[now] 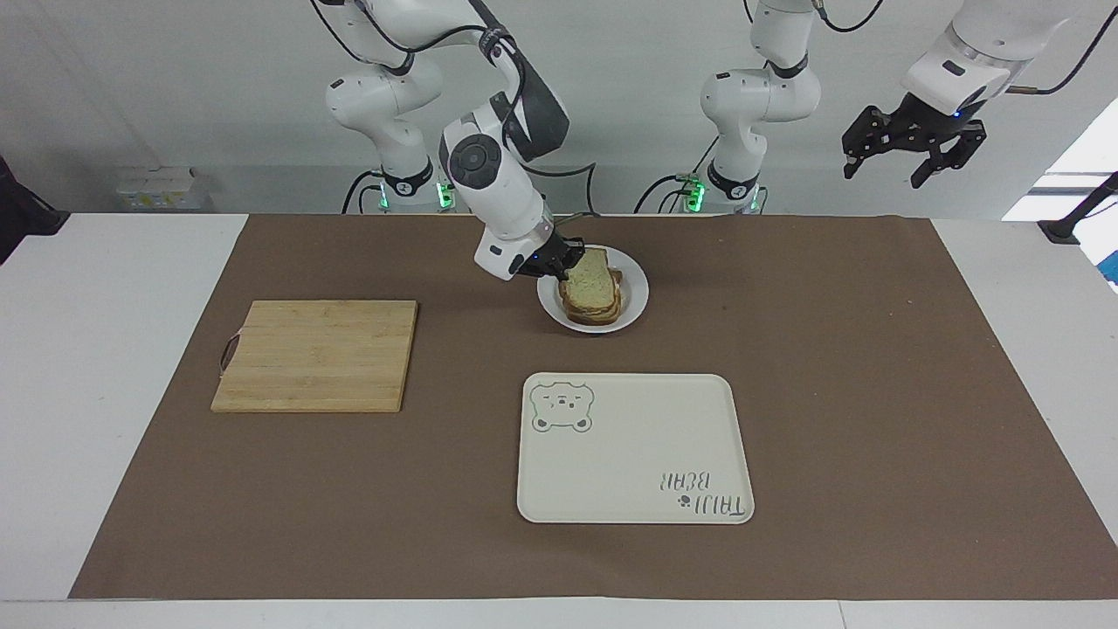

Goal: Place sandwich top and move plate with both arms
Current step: 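Carry the bread with the right gripper and lay it on the egg, then withdraw the right gripper while the left gripper reaches toward the plate, then press the left gripper against the plate rim nearest the robot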

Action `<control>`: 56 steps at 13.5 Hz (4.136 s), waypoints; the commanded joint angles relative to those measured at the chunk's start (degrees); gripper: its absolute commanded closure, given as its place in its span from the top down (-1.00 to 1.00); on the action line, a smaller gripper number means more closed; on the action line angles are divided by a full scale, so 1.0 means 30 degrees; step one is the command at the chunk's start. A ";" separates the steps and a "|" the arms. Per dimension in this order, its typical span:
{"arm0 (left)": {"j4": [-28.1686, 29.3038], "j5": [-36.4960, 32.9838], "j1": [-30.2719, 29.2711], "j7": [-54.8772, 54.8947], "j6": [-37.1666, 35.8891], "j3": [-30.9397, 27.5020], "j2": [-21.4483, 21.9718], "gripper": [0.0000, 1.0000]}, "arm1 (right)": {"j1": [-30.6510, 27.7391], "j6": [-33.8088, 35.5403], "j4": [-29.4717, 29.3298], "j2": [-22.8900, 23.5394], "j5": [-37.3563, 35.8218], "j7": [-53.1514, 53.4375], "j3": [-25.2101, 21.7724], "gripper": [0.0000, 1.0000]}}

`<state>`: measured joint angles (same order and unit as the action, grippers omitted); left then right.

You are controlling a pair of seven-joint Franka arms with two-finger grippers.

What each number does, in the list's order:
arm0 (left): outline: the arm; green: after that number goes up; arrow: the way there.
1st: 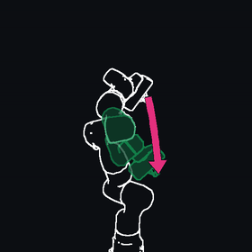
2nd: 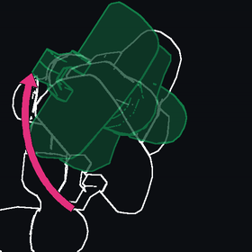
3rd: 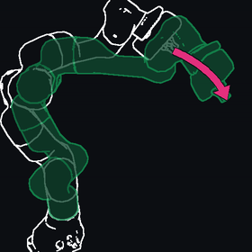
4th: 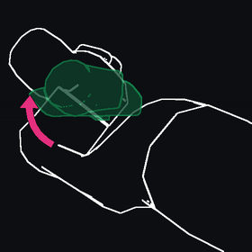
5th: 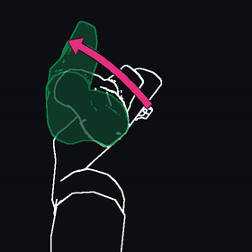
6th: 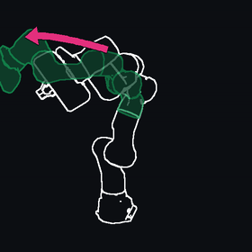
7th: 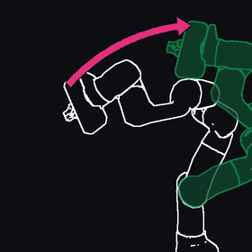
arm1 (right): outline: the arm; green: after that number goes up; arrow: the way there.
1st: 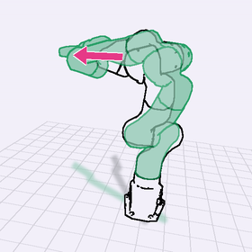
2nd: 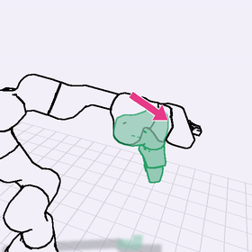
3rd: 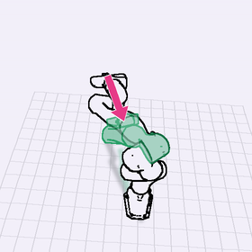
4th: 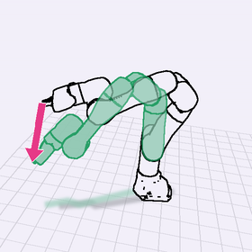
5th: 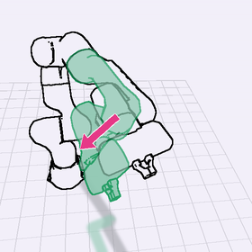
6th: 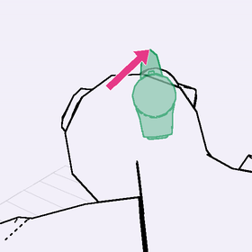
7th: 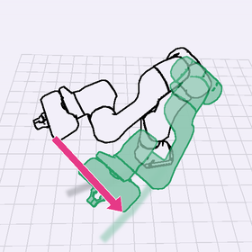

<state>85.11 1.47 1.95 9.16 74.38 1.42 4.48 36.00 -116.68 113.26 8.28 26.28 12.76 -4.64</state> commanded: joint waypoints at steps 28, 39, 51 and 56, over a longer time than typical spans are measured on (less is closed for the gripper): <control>0.0458 0.1495 0.0083 -0.0034 -0.0475 0.0845 0.0498 1.00 | -0.6429 0.3469 -0.2597 -0.2229 -0.7523 -0.1207 -0.0360 1.00; 0.9616 0.8026 -0.0180 0.0141 0.6017 0.0815 0.2988 1.00 | -1.0155 0.7306 -0.6606 -0.3317 -0.8930 -0.3931 -0.0447 1.00; 2.0139 1.8484 0.1016 0.7283 1.5366 0.0845 0.2490 1.00 | -1.0651 0.9801 -0.5911 -0.5015 -0.8963 -0.5424 -0.0389 1.00; 2.2836 2.5276 0.4149 1.1704 1.8912 0.0845 0.2344 0.92 | -1.0916 1.0091 -0.7281 -0.4315 -0.8789 -0.5631 -0.0388 1.00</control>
<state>149.99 70.83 10.45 39.45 126.78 4.52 10.41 4.36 -86.76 92.72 -4.83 -0.24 -2.79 -6.37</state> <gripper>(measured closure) 0.018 0.000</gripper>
